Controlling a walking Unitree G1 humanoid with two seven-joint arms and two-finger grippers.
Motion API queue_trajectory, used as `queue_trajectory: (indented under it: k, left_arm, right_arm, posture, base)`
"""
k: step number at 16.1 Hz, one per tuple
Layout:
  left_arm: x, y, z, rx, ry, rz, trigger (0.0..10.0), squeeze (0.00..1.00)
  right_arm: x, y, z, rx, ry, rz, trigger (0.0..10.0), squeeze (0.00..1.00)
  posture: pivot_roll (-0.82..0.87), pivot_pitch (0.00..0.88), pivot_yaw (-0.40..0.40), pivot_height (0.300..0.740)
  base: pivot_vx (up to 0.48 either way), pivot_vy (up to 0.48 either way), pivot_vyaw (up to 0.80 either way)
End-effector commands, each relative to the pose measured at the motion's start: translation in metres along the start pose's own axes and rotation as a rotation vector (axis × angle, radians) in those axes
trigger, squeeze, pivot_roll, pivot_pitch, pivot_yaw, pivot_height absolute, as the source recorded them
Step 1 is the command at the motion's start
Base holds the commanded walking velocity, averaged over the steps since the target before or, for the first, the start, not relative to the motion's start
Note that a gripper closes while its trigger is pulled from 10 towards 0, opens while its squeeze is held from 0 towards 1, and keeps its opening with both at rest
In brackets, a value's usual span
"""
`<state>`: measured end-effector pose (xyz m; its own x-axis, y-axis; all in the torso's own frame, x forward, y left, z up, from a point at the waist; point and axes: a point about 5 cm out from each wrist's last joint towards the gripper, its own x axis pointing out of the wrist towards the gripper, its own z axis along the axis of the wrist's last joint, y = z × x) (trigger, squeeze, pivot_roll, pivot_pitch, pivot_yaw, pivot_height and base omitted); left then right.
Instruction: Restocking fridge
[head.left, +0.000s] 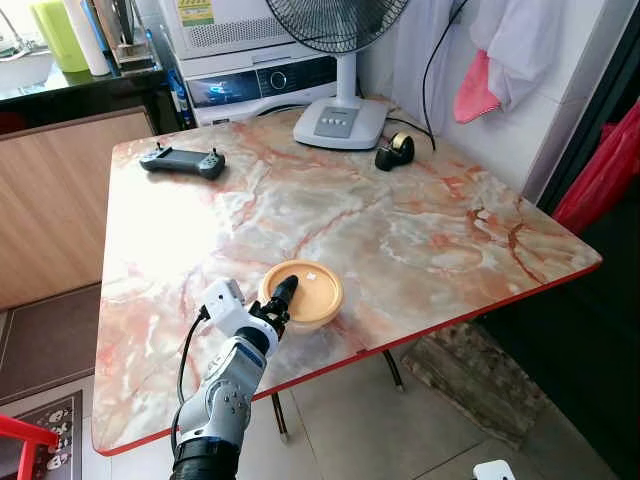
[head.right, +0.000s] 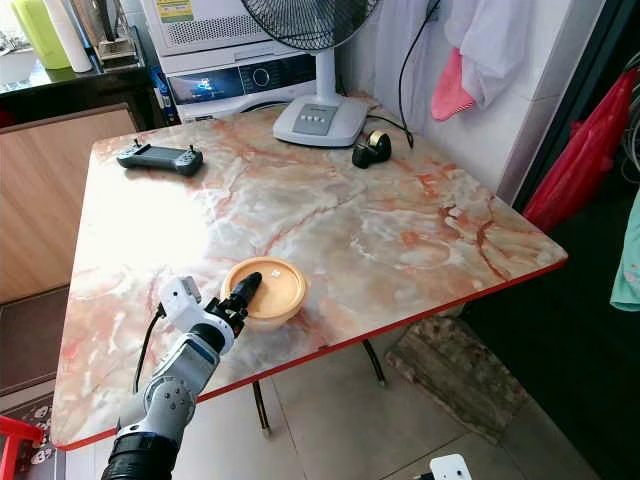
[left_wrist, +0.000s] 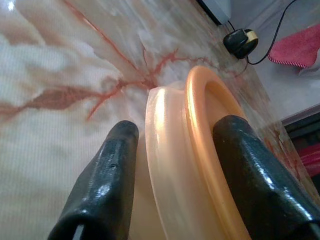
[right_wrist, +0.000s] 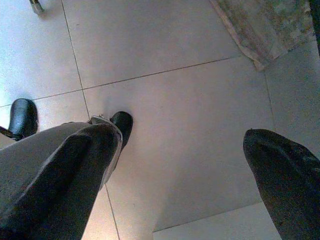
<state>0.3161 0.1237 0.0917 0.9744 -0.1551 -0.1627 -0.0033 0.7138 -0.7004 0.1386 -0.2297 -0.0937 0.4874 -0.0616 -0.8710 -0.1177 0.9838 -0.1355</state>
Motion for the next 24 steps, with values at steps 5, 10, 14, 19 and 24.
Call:
queue_trajectory:
  k: [5, 10, 14, 19, 24]
  left_arm:
    - [0.0, 0.006, 0.007, 0.034, -0.023, 0.02, 0.0, 0.0]
    - [0.001, -0.004, 0.018, 0.119, -0.057, -0.011, 0.0, 0.0]
    - [-0.002, -0.008, 0.025, 0.093, -0.112, -0.026, 0.0, 0.0]
    - [-0.015, -0.019, 0.062, 0.082, -0.262, -0.096, 10.0, 0.0]
    - [-0.041, -0.014, 0.085, 0.399, -0.321, -0.026, 10.0, 0.0]
  right_arm:
    - [0.0, 0.0, -0.002, -0.006, 0.007, 0.004, 10.0, 0.0]
    - [-0.001, 0.0, -0.003, -0.002, 0.007, 0.003, 10.0, 0.0]
    - [-0.001, -0.001, -0.003, 0.002, 0.008, -0.002, 10.0, 0.0]
    - [-0.001, -0.003, -0.002, 0.014, 0.0, -0.006, 10.0, 0.0]
    - [-0.001, 0.0, -0.005, 0.065, -0.008, -0.014, 10.0, 0.0]
  posture:
    - [-0.02, 0.0, 0.029, 0.74]
    - [-0.02, 0.0, 0.026, 0.74]
    - [-0.02, 0.0, 0.023, 0.74]
    - [-0.01, 0.0, 0.022, 0.74]
    - [-0.01, 0.0, 0.051, 0.74]
  base:
    - [0.0, 0.0, 0.0]
    - [0.0, 0.0, 0.0]
    - [0.0, 0.0, 0.0]
    - [0.0, 0.0, 0.0]
    - [0.0, 0.0, 0.0]
